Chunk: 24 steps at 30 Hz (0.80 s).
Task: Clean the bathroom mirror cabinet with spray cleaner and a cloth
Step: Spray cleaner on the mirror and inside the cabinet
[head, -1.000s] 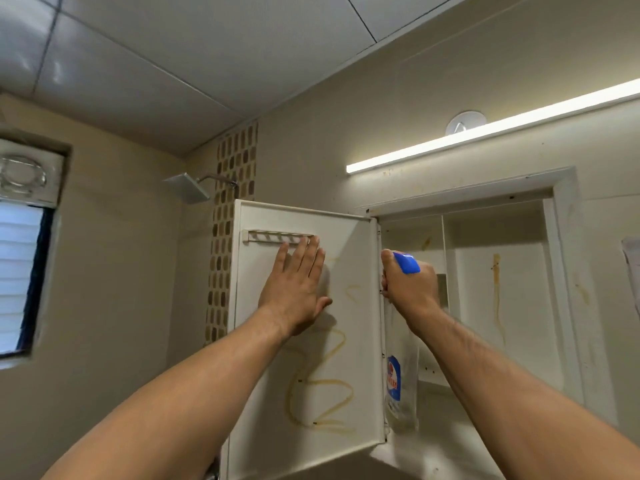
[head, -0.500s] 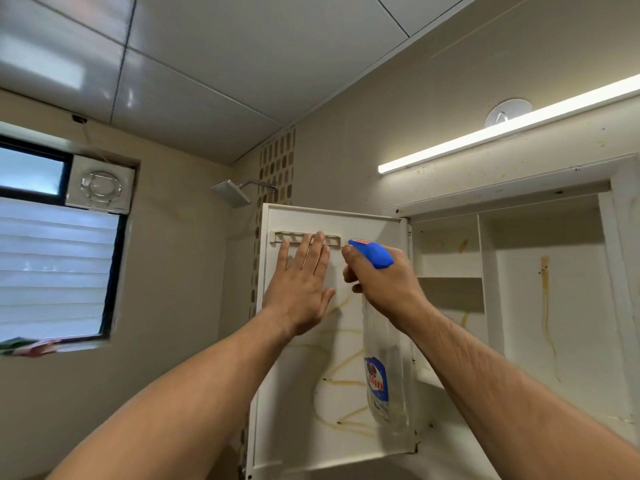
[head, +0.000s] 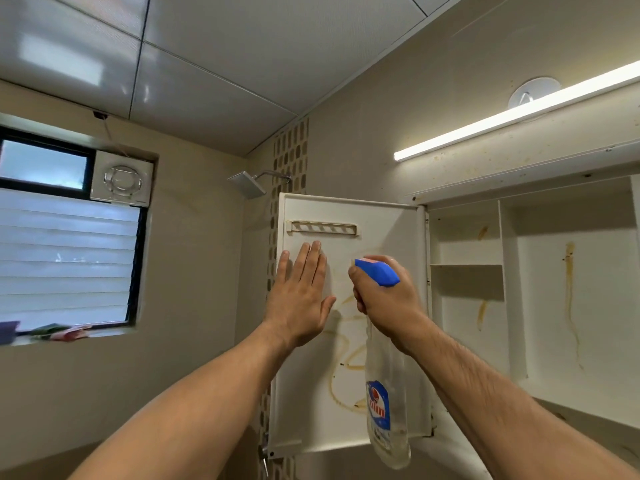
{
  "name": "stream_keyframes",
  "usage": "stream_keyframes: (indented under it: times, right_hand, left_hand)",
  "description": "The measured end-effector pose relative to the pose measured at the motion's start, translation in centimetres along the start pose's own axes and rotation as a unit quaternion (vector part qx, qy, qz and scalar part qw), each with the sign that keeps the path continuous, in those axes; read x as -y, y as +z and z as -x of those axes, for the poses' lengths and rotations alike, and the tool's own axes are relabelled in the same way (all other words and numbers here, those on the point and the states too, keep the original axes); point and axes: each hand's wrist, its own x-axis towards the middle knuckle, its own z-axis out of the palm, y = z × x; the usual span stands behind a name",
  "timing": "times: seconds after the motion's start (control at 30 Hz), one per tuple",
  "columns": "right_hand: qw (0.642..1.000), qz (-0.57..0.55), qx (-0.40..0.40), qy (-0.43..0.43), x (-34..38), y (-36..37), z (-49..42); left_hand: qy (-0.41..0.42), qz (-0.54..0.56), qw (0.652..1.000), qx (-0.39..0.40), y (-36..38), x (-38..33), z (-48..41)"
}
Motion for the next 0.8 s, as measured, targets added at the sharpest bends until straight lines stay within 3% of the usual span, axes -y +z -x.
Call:
stream_keyframes:
  times: [0.17,0.4,0.57,0.8]
  right_hand:
    - [0.999,-0.020,-0.036,0.027,-2.3,-1.6,0.9]
    - [0.978,0.024,-0.189,0.089,-5.2,-7.8,0.6]
    - [0.979,0.033,-0.167,0.112,-6.7,-9.6,2.2]
    - [0.992,0.008,-0.090,0.083,-6.6,-5.7,5.2]
  left_hand:
    - [0.023,0.015,1.000,0.000,1.0,-0.8,1.0]
    - [0.050,0.023,0.998,-0.004,2.2,-2.1,1.5]
    - [0.059,0.043,0.997,-0.001,2.6,-3.3,2.0]
    - [0.063,0.046,0.997,-0.001,3.0,-3.9,4.0]
